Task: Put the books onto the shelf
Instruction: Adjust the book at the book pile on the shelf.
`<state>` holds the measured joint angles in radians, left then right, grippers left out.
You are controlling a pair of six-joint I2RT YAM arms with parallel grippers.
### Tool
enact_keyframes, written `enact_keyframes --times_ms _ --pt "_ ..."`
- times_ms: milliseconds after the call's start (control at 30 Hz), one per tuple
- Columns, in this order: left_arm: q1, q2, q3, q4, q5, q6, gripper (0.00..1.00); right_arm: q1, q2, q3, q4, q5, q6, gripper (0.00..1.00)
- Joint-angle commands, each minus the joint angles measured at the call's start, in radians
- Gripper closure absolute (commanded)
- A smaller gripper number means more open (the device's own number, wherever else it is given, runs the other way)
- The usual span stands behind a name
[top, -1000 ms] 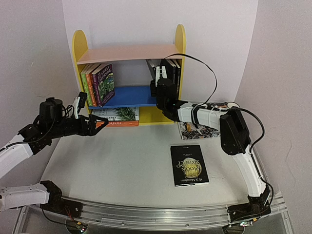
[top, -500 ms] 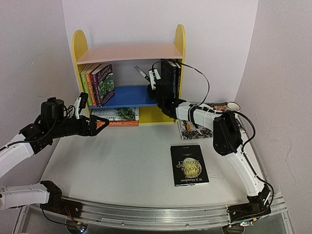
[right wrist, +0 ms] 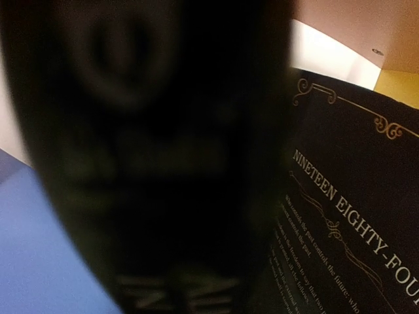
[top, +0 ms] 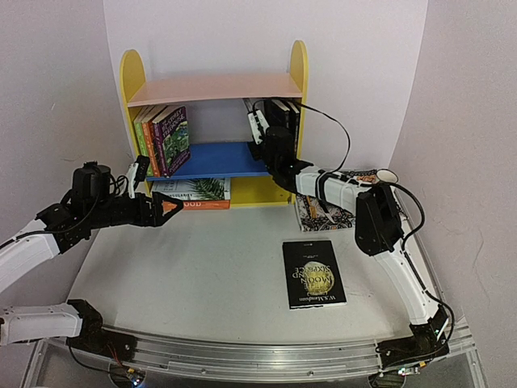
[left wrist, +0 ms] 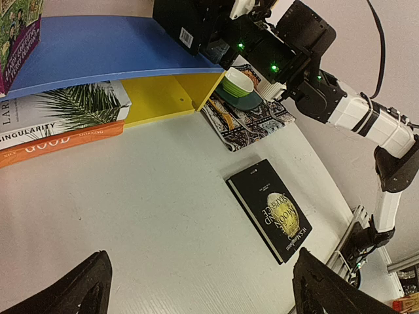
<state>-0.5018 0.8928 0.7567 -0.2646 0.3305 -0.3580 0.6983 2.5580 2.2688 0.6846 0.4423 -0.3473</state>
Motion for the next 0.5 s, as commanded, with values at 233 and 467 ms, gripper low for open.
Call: enact_keyframes --times_ms 233,467 --pt "0.005 0.007 0.039 0.033 0.019 0.007 0.03 0.029 -0.144 -0.044 -0.038 0.195 0.296 1.00" --pt "0.004 -0.001 0.036 0.034 0.026 0.003 0.02 0.027 -0.191 -0.108 -0.106 0.321 0.478 1.00"
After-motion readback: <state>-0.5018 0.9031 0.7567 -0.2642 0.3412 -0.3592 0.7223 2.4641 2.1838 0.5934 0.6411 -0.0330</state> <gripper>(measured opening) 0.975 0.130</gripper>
